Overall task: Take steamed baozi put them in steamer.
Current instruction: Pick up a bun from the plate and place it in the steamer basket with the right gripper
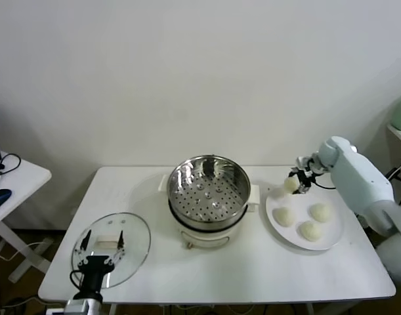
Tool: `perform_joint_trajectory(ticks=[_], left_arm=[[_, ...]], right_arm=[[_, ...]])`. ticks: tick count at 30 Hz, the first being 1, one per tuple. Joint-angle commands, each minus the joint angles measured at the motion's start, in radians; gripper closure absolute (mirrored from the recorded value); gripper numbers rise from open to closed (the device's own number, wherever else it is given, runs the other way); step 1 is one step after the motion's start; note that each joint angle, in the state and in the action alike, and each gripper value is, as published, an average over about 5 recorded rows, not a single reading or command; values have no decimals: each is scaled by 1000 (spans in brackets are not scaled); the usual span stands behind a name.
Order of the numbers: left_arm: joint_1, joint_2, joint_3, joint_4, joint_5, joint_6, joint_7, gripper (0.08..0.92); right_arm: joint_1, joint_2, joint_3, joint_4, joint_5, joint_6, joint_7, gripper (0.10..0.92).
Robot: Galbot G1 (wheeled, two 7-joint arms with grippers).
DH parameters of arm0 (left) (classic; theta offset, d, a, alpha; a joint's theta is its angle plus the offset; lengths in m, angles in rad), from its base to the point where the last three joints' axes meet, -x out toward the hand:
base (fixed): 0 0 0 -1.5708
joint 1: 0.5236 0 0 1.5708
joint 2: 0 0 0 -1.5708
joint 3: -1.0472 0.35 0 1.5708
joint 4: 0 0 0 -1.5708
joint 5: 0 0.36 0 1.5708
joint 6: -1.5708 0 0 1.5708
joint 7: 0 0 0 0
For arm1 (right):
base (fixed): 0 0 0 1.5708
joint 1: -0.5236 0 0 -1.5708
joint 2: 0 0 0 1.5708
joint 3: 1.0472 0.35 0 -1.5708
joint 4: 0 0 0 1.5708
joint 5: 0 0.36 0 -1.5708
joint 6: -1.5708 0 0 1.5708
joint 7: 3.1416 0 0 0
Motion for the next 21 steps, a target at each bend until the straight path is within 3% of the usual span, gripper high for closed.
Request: perform_joint_trajectory(ticks=[1, 8, 14, 21], left_arm=[[2, -1, 0, -2, 0, 0, 1, 177], [9, 0, -1, -14, 3, 1, 2, 177], [11, -2, 1, -18, 5, 1, 2, 177], [10, -6, 5, -20, 5, 2, 2, 177]], right_arm=[[142, -66, -221, 223, 195, -7, -13, 338], [364, -48, -445, 415, 261, 64, -50, 338], [454, 43, -496, 456, 156, 200, -73, 338], [436, 128, -515, 537, 89, 247, -74, 338]])
